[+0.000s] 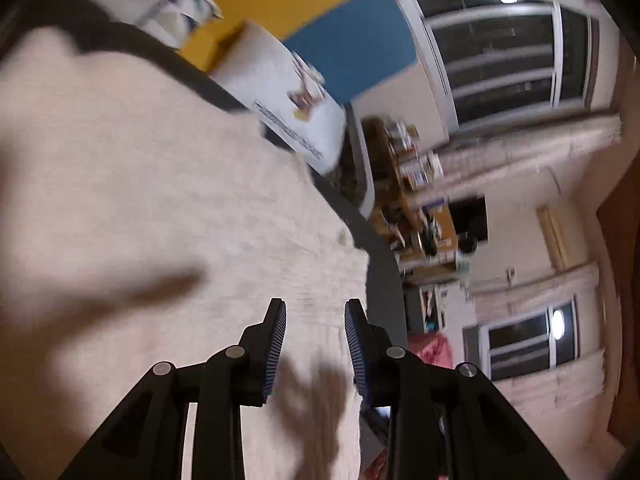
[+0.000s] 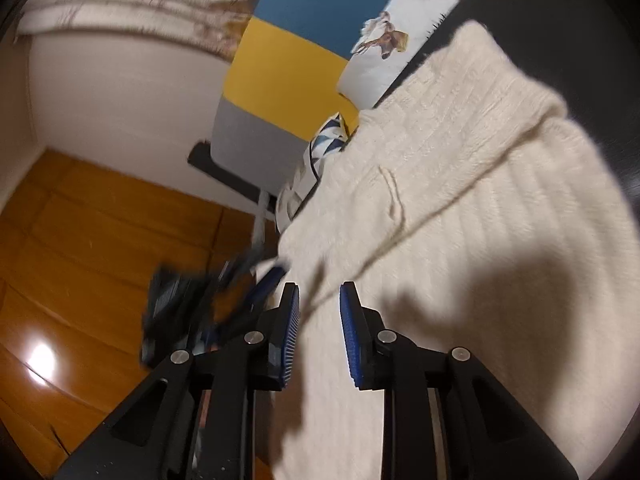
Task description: Fold clothes
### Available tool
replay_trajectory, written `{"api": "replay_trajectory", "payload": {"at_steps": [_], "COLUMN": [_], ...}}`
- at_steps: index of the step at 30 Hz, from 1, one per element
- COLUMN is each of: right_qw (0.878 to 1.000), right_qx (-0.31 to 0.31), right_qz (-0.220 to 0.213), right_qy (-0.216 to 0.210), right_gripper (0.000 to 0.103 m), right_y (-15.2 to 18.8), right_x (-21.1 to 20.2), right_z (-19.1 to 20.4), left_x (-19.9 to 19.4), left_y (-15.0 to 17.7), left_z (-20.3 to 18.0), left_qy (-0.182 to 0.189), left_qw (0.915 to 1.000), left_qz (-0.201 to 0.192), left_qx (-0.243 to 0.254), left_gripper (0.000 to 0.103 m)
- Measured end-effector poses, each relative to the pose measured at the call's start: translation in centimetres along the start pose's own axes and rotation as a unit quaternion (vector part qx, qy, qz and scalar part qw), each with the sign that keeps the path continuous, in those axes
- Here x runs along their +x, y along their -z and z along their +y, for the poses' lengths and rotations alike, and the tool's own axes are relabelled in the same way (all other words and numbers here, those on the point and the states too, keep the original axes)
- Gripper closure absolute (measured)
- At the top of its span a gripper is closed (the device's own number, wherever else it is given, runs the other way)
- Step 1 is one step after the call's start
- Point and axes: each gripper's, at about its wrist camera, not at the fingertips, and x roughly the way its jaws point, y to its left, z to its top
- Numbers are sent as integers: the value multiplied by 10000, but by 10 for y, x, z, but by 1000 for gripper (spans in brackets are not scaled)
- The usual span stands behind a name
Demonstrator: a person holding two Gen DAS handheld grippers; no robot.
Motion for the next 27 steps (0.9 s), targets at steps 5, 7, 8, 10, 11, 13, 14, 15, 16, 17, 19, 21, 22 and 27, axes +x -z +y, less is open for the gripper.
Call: {"api": "replay_trajectory", "payload": {"at_steps": [5, 7, 8, 10, 11, 13, 14, 15, 16, 17, 19, 21, 22, 27], "right_qw": [9979, 9957, 9946, 9925, 9918, 9909, 9906, 9903, 9900, 9897, 9893, 9901, 9907, 9940], "right_qx": [576, 792, 882, 1024, 1060, 1108, 1135, 1164, 1192, 1221, 1273, 1271, 1253, 937], "right_qz": [-209, -373, -431, -521, -563, -578, -555, -513, -471, -429, -365, -353, -330, -311], "right_qy": [219, 296, 331, 409, 442, 500, 528, 558, 587, 616, 615, 470, 412, 473], "right_gripper": [79, 78, 77, 77, 77, 77, 77, 77, 77, 76, 72, 72, 71, 72], "right_y": [-13, -19, -20, -24, -27, -30, -31, -31, -31, -31, -30, -28, -28, -29], "right_x": [35, 40, 42, 44, 44, 42, 43, 45, 48, 50, 54, 57, 60, 79], "right_z": [-15, -23, -26, -30, -32, -34, -36, -37, -38, -39, -41, -40, -39, -26], "left_x": [-54, -62, -66, -69, -69, -69, -68, -67, -67, -67, -67, -68, -69, -76], "left_y": [6, 10, 11, 14, 16, 18, 18, 19, 19, 18, 18, 18, 18, 12], "left_z": [52, 67, 74, 85, 88, 94, 95, 96, 96, 97, 97, 98, 99, 115], "left_qy": [11, -35, -61, -83, -77, -65, -58, -51, -39, -20, 11, 60, 110, 543], "left_qw": [9974, 9964, 9960, 9954, 9952, 9950, 9951, 9951, 9952, 9952, 9953, 9952, 9948, 9859], "left_qz": [-425, -450, -458, -453, -431, -391, -375, -359, -348, -339, -334, -356, -375, -569], "left_qx": [-577, -711, -767, -845, -872, -913, -916, -919, -919, -915, -904, -914, -941, -1478], "left_gripper": [73, 73, 73, 73, 73, 73, 73, 73, 73, 73, 73, 73, 73, 73]}}
